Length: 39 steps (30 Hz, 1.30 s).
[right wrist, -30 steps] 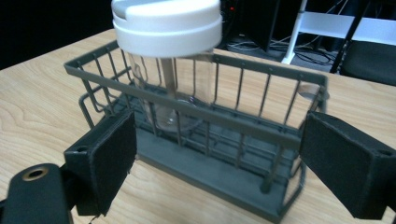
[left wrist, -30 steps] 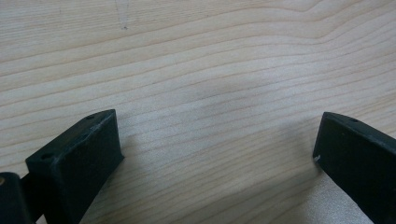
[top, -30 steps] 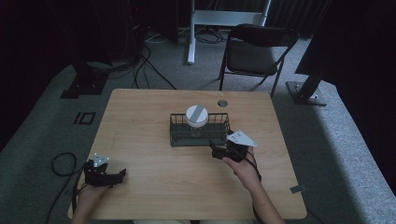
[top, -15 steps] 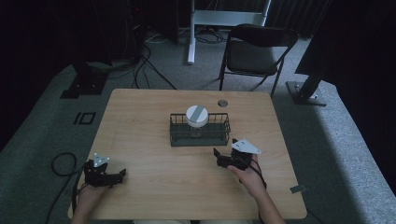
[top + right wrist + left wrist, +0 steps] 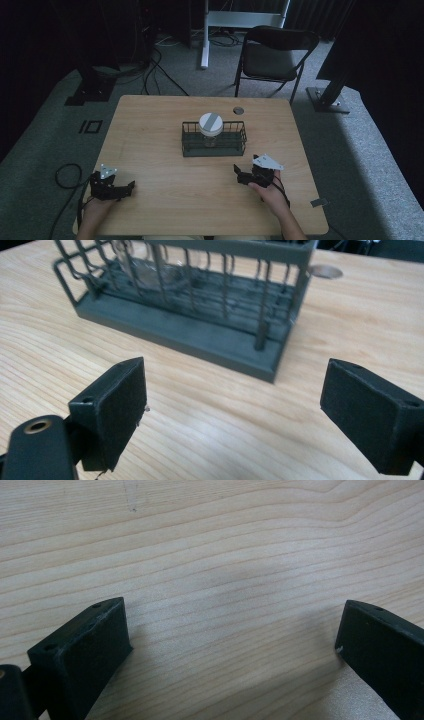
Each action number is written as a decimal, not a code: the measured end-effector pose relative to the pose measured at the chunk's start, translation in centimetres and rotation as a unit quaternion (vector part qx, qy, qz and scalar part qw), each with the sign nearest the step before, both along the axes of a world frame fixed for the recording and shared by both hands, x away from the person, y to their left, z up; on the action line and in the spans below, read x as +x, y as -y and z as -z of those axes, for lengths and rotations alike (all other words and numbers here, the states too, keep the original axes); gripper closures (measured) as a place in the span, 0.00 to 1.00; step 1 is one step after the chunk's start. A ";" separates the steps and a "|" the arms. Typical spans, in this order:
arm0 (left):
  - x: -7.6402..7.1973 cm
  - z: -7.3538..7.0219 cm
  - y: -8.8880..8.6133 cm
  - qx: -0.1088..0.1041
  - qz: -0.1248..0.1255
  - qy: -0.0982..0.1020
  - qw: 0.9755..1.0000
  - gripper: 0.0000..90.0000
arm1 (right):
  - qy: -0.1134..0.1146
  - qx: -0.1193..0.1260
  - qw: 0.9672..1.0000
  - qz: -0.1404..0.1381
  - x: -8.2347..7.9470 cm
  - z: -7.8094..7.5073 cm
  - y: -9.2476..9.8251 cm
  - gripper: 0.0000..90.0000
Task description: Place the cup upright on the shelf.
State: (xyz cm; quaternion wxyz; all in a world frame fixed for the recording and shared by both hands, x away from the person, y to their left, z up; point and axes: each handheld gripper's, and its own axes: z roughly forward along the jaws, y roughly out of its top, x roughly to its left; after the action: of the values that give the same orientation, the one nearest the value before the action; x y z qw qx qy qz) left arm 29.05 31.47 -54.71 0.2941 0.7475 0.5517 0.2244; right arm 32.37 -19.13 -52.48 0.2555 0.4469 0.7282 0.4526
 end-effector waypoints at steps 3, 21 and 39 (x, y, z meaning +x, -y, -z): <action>0.0 0.0 0.0 0.000 0.000 0.000 1.000 0.01 | -0.007 -0.003 1.000 0.008 -0.1 0.6 0.5 0.12; 0.0 0.0 0.0 0.001 0.000 0.000 1.000 0.01 | -0.060 -0.031 0.997 0.034 0.3 2.1 2.4 0.12; 0.0 0.0 0.0 0.000 0.001 0.000 1.000 0.01 | -0.121 -0.068 0.990 0.033 0.4 2.6 2.8 0.12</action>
State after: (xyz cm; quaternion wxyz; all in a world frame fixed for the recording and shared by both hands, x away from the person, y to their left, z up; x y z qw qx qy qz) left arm 29.05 31.47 -54.71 0.2939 0.7480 0.5512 0.2243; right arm 32.76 -21.95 -55.04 0.2101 0.5033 0.7680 0.3358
